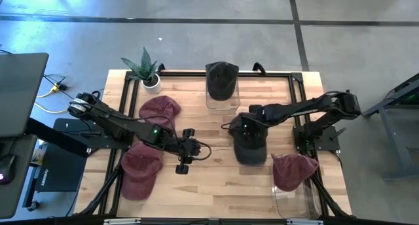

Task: Pick & Place hat
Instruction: Put the black cap into the top transparent bin

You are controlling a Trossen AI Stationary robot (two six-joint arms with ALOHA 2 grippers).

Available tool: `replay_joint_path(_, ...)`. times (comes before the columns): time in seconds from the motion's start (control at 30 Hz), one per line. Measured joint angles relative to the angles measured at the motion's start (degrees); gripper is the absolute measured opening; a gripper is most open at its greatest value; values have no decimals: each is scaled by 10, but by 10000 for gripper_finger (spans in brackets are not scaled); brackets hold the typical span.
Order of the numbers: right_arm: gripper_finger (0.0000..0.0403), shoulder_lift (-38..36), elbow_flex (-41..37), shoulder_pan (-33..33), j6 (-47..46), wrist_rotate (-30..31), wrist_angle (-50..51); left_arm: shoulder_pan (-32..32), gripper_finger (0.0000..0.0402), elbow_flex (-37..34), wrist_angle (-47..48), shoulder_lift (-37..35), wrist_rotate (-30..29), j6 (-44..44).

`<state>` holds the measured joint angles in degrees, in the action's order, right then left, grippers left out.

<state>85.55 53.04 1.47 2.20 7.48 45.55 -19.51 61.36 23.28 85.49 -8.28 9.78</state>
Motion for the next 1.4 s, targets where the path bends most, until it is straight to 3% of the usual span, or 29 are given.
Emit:
replay_joint_path(0.1, 55, -31, 55, -12, -61, -47, 22, 0, 138, 0, 4, -14, -12, 0)
replay_joint_path(0.2, 41, -52, 121, -32, -90, -81, 34, 0, 138, 0, 9, -31, -33, 0)
replay_joint_path(0.37, 18, -56, 201, -62, -123, 12, 15, -24, 138, 1, 1, -76, -129, -33)
replay_joint_path(0.53, 46, -27, 185, -72, -127, -105, -59, -63, 138, -2, -26, -75, -226, -91)
replay_joint_path(0.67, 44, 0, 156, -69, -107, -222, -138, -77, 138, -13, -95, -52, -227, -127)
replay_joint_path(0.87, 21, 30, 149, -67, -62, -392, -220, -92, 138, -13, -118, -36, -237, -145)
replay_joint_path(1.03, 34, 44, 149, -58, -55, -506, -268, -91, 138, -14, -122, -35, -235, -142)
replay_joint_path(1.4, 32, 129, 127, -46, -21, -509, -313, -90, 138, -14, -102, -35, -179, -104)
